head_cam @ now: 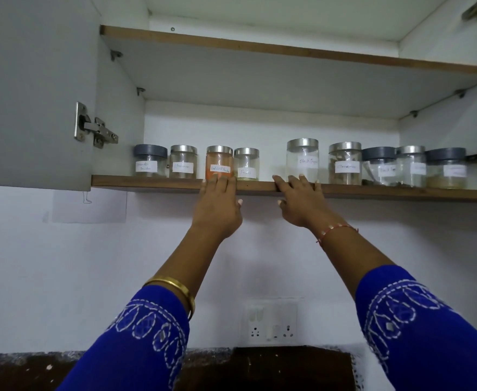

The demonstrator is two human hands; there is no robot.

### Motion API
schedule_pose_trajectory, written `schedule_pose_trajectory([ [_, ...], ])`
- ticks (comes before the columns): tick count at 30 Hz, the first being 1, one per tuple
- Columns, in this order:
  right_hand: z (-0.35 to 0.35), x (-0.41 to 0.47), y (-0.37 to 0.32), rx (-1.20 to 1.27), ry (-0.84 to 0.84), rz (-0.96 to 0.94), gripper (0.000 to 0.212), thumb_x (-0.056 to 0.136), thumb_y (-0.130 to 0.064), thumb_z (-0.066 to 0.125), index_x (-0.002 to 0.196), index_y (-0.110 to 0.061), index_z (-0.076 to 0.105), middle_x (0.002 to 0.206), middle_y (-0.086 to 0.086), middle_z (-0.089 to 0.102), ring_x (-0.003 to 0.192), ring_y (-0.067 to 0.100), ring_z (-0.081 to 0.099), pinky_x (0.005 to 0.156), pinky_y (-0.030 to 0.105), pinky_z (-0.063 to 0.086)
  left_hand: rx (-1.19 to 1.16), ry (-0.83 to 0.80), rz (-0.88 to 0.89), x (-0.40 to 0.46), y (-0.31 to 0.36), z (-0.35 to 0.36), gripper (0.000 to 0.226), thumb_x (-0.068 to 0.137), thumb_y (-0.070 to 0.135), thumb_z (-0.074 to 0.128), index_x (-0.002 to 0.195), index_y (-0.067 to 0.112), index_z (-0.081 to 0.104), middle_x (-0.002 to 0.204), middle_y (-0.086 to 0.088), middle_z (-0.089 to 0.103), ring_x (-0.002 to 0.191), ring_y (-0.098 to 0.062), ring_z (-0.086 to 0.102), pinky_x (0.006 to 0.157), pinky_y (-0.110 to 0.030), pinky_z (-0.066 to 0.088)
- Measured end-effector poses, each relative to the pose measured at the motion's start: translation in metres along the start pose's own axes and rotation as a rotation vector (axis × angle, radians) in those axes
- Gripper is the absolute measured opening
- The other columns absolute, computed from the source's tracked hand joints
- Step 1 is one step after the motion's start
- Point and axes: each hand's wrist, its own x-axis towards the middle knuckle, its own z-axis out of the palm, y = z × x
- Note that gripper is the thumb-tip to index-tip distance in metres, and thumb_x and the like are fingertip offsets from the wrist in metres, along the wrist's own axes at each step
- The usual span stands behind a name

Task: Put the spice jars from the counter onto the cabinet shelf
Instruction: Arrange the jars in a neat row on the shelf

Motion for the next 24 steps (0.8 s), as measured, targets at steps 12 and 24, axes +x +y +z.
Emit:
schedule_pose_trajectory([
  [12, -0.005, 0.002, 0.021, -0.044, -0.002, -0.138, 0.057, 0.1, -0.029, 0.032, 0.15, -0.022, 0.008, 0.154, 0.01, 0.023, 0.144, 0.028, 0.016, 0.117, 0.051, 0.01, -0.006, -0.011, -0.07, 0.004, 0.011, -0.001, 0.048, 0.096, 0.028, 0.036, 0.137, 0.004, 0.033, 0.143, -0.016, 0.037, 0.137, -0.034, 0.024, 0.117, -0.046, 0.009],
  [24, -0.009, 0.012, 0.154, 0.258, 0.101, -0.074, 0.045, 0.1, -0.031, 0.033, 0.143, -0.016, 0.035, 0.144, 0.022, 0.037, 0.135, 0.035, 0.031, 0.109, 0.041, 0.028, -0.201, -0.095, 0.074, 0.047, 0.133, 0.021, 0.039, 0.1, 0.03, 0.029, 0.122, 0.008, 0.052, 0.12, -0.014, 0.059, 0.116, -0.03, 0.05, 0.107, -0.04, 0.028],
])
